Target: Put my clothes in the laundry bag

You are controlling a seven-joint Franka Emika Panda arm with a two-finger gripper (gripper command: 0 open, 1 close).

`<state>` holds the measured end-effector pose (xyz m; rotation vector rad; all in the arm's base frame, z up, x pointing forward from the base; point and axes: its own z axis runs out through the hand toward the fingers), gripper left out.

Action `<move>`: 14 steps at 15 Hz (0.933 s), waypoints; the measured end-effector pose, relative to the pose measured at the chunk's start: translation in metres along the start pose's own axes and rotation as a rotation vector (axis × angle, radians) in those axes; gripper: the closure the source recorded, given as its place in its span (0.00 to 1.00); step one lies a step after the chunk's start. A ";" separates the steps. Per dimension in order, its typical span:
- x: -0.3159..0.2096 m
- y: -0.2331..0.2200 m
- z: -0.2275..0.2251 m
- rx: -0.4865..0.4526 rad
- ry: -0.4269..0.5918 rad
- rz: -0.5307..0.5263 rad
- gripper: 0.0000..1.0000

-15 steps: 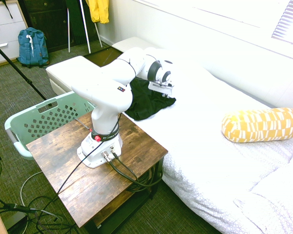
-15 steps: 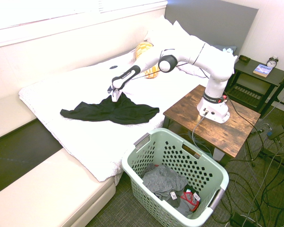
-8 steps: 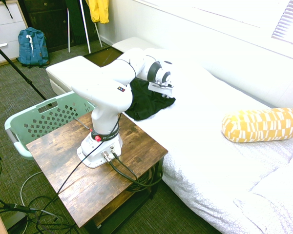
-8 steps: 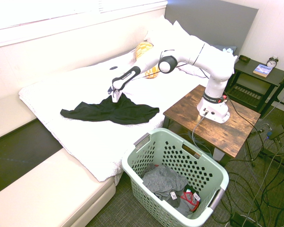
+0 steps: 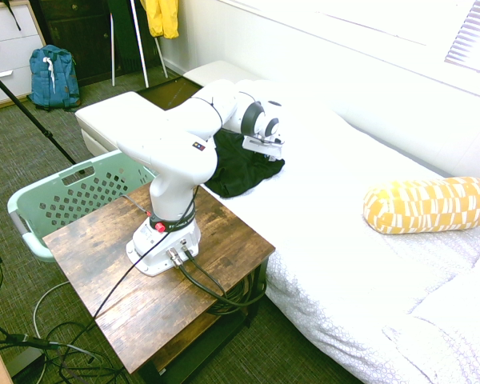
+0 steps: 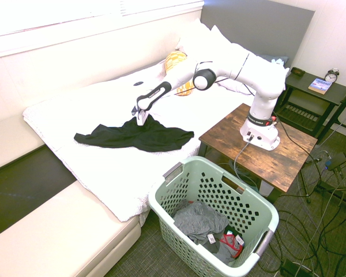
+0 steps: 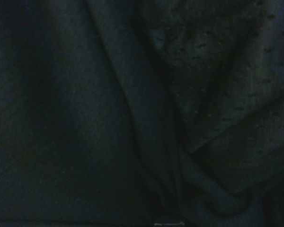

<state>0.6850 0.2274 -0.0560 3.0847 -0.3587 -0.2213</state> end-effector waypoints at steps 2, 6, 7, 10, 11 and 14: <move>0.000 0.000 0.000 0.001 -0.001 0.002 1.00; 0.001 0.000 -0.002 0.004 -0.001 0.004 1.00; 0.001 0.000 -0.002 0.005 -0.001 0.006 1.00; 0.003 0.000 -0.005 0.008 0.001 0.007 1.00; 0.004 -0.001 -0.009 0.009 0.006 0.005 1.00; 0.005 -0.015 -0.050 0.015 0.058 -0.019 1.00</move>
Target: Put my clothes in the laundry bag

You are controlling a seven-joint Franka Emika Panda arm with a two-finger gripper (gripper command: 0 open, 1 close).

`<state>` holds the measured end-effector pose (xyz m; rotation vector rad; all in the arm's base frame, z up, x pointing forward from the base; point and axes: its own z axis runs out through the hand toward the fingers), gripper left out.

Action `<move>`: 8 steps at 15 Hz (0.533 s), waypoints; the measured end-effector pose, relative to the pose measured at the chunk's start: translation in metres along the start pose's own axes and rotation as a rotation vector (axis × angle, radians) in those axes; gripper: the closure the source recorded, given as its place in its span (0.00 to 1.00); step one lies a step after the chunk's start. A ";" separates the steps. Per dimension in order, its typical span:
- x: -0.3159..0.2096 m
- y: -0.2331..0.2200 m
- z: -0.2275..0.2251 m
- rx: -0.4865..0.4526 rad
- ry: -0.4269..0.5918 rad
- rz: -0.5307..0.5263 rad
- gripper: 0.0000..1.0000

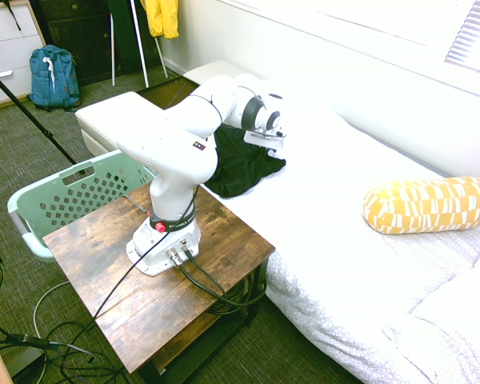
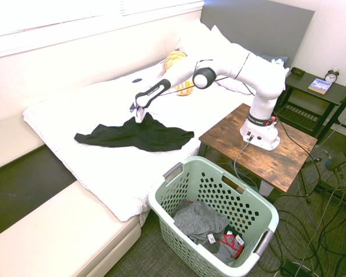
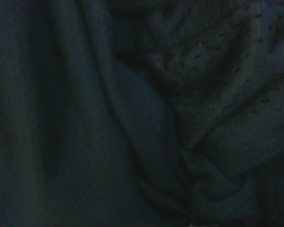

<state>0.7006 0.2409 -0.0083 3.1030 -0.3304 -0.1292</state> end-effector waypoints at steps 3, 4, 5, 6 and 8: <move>-0.016 -0.045 -0.078 0.027 0.067 -0.024 1.00; -0.029 -0.068 -0.107 0.036 0.091 -0.030 1.00; -0.046 -0.090 -0.136 0.047 0.111 -0.036 1.00; -0.064 -0.111 -0.165 0.062 0.129 -0.048 1.00; -0.103 -0.144 -0.219 0.089 0.161 -0.085 1.00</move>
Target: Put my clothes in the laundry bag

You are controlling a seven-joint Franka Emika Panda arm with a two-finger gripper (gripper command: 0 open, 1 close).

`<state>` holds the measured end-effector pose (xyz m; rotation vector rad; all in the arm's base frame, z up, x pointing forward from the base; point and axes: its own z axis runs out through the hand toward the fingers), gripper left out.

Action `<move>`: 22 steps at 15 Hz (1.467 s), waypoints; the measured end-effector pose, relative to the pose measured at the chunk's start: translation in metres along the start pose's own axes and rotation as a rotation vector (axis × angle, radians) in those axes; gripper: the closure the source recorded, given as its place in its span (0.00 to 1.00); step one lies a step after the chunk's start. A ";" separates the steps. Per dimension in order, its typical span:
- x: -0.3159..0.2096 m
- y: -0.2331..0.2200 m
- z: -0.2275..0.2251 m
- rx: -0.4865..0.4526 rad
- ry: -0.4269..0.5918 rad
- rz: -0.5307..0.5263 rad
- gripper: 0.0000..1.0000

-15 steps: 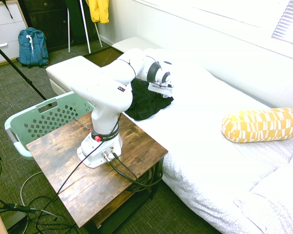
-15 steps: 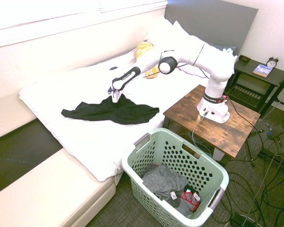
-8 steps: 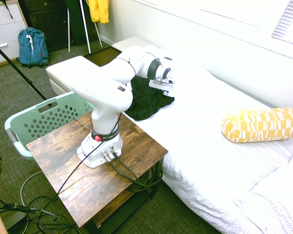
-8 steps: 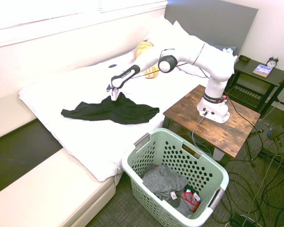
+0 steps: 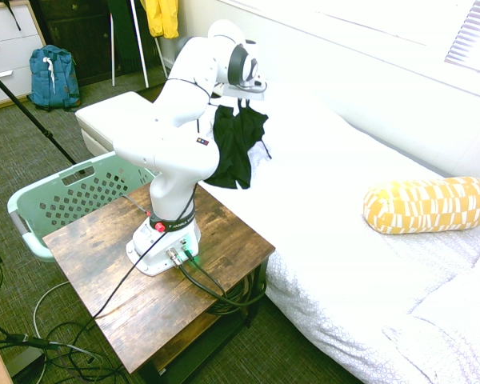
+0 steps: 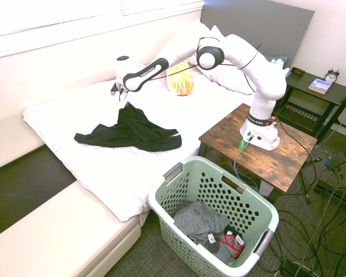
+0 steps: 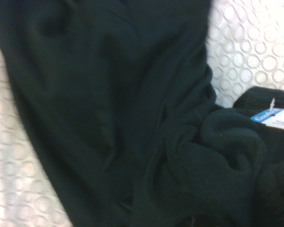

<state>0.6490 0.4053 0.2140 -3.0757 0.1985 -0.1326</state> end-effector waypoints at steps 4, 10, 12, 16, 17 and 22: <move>-0.075 -0.059 -0.101 0.046 0.032 -0.074 1.00; -0.245 -0.094 -0.184 -0.019 0.013 -0.192 1.00; -0.318 -0.096 -0.195 -0.042 0.016 -0.229 1.00; -0.479 -0.072 -0.196 -0.102 0.017 -0.305 1.00; -0.517 -0.058 -0.190 -0.124 0.018 -0.325 1.00; -0.628 0.031 -0.129 -0.206 -0.032 -0.389 1.00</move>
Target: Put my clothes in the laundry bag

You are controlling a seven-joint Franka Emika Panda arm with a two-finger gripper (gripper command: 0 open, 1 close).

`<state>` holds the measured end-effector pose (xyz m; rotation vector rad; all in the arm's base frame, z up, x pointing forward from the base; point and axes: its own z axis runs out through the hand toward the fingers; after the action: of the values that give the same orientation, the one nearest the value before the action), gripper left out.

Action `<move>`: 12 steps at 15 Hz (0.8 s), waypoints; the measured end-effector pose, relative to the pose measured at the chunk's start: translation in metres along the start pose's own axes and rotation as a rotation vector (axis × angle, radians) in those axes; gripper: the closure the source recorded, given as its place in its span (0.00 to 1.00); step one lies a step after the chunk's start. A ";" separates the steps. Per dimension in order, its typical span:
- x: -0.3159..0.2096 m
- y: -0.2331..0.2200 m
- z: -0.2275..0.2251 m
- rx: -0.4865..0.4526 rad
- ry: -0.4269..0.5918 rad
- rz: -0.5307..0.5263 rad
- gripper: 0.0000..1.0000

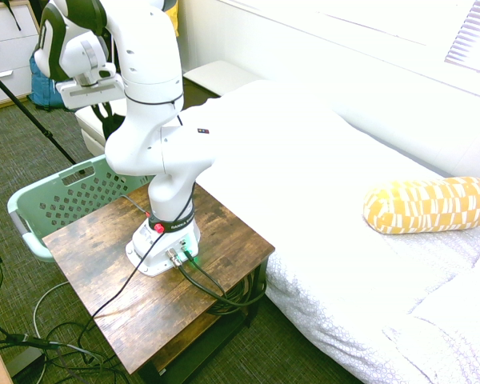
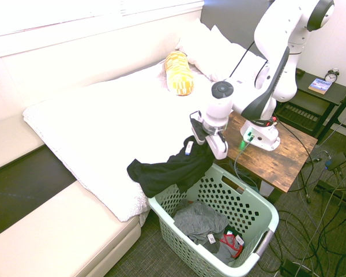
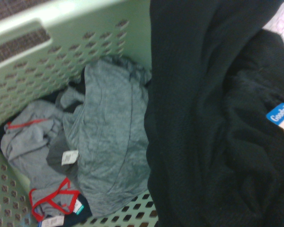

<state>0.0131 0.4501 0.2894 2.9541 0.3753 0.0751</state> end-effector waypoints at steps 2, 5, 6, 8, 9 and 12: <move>-0.019 -0.001 0.025 -0.024 -0.040 -0.025 1.00; -0.034 -0.011 0.049 -0.052 -0.094 -0.044 0.00; -0.035 -0.014 0.054 -0.057 -0.107 -0.047 0.00; -0.035 -0.018 0.056 -0.062 -0.119 -0.050 0.00; -0.035 -0.018 0.056 -0.064 -0.120 -0.050 0.00; -0.033 -0.017 0.057 -0.066 -0.122 -0.049 0.00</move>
<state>-0.0193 0.4495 0.2292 2.8648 0.4189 -0.0962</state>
